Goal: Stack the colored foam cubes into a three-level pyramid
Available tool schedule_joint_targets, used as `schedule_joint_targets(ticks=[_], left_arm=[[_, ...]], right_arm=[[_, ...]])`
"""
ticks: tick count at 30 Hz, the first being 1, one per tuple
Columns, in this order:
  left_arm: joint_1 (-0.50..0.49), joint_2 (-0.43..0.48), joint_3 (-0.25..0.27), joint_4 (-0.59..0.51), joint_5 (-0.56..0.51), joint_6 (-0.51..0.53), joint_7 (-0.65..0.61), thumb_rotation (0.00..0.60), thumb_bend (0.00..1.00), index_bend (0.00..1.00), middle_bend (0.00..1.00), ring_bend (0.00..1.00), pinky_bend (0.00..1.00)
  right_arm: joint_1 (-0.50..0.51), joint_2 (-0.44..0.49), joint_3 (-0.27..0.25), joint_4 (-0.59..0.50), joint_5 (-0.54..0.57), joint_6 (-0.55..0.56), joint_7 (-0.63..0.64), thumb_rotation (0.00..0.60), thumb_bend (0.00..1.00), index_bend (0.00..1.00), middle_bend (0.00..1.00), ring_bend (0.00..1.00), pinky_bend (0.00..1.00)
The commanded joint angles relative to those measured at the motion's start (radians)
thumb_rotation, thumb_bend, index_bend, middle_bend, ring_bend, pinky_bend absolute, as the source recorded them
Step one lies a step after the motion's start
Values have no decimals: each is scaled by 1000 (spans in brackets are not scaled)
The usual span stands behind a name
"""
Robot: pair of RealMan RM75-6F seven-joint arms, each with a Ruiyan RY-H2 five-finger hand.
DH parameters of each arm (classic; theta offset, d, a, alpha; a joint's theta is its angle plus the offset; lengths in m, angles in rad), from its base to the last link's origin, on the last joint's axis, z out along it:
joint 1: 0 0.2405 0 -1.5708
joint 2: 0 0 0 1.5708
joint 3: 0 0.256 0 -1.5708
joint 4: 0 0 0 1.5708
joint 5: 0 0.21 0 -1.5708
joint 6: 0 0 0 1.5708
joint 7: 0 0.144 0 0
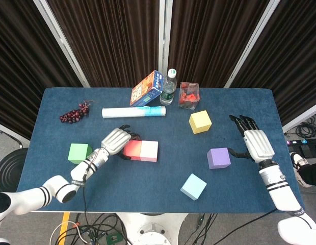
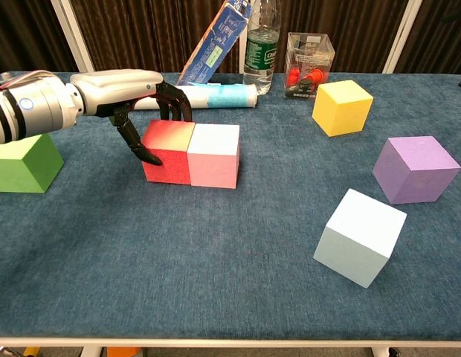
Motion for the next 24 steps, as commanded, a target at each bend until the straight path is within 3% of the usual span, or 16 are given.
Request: schedule_joint_targets(ticks=[1,24], left_arm=[[-6,2,3,4,-1,-7,0,600,42,344,464,369,152],[-18,0,6,-10,-40,-20,25,600,42,337,464,369,152]], right_arm=[[-1,0,0,0,0,1,-1,600,167,0,128,0,0],[-7,-1,4,4,3,-5,2,600,167,0,128,0,0]])
